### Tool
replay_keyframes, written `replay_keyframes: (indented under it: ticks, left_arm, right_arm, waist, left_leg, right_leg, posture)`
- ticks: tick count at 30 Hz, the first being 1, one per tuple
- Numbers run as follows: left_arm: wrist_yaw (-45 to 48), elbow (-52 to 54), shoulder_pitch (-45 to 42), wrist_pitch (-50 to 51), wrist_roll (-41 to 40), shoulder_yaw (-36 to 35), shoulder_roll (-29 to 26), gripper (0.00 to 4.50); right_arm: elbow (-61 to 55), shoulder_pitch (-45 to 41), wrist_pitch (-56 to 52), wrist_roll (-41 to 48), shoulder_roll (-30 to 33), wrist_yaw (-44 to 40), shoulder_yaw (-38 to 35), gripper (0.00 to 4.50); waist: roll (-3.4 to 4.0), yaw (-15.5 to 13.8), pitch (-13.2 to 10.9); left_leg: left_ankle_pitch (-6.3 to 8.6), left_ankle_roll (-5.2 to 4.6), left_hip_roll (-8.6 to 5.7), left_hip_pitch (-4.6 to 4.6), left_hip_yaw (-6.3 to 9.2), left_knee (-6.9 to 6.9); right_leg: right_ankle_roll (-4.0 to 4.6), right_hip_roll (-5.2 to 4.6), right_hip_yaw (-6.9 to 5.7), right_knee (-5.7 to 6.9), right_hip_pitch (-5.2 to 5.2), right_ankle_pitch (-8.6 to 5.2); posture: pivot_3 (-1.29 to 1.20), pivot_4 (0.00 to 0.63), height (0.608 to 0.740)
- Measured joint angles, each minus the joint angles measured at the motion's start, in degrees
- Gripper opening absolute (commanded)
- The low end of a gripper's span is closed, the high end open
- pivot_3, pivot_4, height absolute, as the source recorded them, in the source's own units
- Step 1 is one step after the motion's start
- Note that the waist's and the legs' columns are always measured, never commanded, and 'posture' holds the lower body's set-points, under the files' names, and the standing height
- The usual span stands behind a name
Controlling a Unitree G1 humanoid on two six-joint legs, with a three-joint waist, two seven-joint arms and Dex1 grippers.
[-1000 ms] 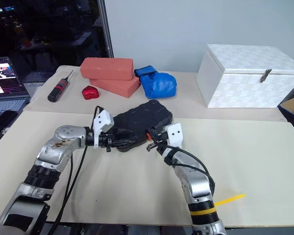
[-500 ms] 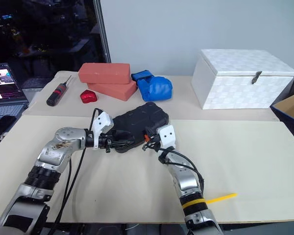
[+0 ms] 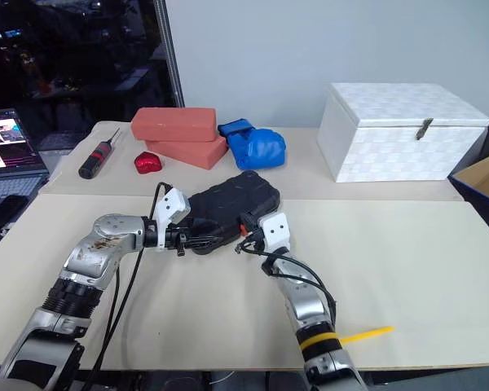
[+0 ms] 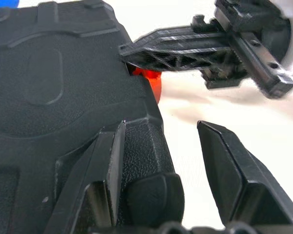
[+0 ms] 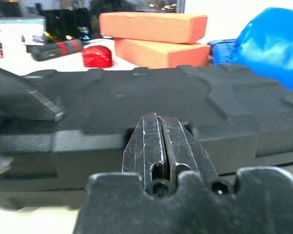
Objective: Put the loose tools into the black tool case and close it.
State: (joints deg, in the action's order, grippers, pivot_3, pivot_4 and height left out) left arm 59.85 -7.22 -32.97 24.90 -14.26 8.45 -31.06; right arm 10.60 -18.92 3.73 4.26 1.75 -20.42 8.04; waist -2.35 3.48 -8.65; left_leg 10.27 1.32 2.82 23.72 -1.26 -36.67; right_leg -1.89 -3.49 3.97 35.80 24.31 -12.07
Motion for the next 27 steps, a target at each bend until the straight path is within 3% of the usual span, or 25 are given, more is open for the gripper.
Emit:
replay_keyframes:
  ticks: [3,11,18,27]
  left_arm:
    - [-0.06,0.24,-0.07,-0.01,-0.3,-0.28,0.18,2.51]
    - [-0.49,0.05,-0.29,-0.05,-0.48,-0.33,0.64,2.51]
    - [-0.61,-1.5,-1.22,-0.9,0.67,0.24,0.62,2.51]
    - [-0.87,-1.86,-2.3,-0.93,1.72,1.71,0.57,2.51]
  right_arm:
    - [-8.41,1.6,-5.22,1.51,2.05,-0.6,-0.05,0.05]
    - [-29.9,8.73,-26.49,3.88,8.72,0.63,-1.78,0.05]
    - [-31.04,13.32,-34.39,2.28,10.32,2.84,0.32,0.05]
    - [-27.27,6.64,-35.4,0.87,6.47,4.31,3.48,0.05]
  waist:
    - [0.02,-0.41,-0.01]
    - [-0.03,-1.26,0.01]
    - [-0.06,-1.12,-0.01]
    - [-0.06,-1.08,-0.01]
  left_leg:
    - [-0.3,-0.5,0.0,0.18,-0.03,0.05]
    - [-0.27,-0.49,-0.03,0.07,-0.06,0.58]
    - [-0.27,-0.48,-0.05,0.03,-0.07,0.55]
    - [-0.27,-0.48,-0.05,0.04,-0.05,0.55]
  right_leg:
    - [-0.1,0.05,0.0,0.01,0.12,-0.14]
    - [-0.06,0.08,-0.03,-0.04,0.18,-0.41]
    - [0.02,0.05,-0.01,-0.1,0.16,-0.4]
    - [0.03,0.06,-0.02,-0.11,0.15,-0.39]
  posture:
    - [0.0,0.15,0.74]
    - [0.0,0.15,0.74]
    - [0.0,0.15,0.74]
    - [0.0,0.15,0.74]
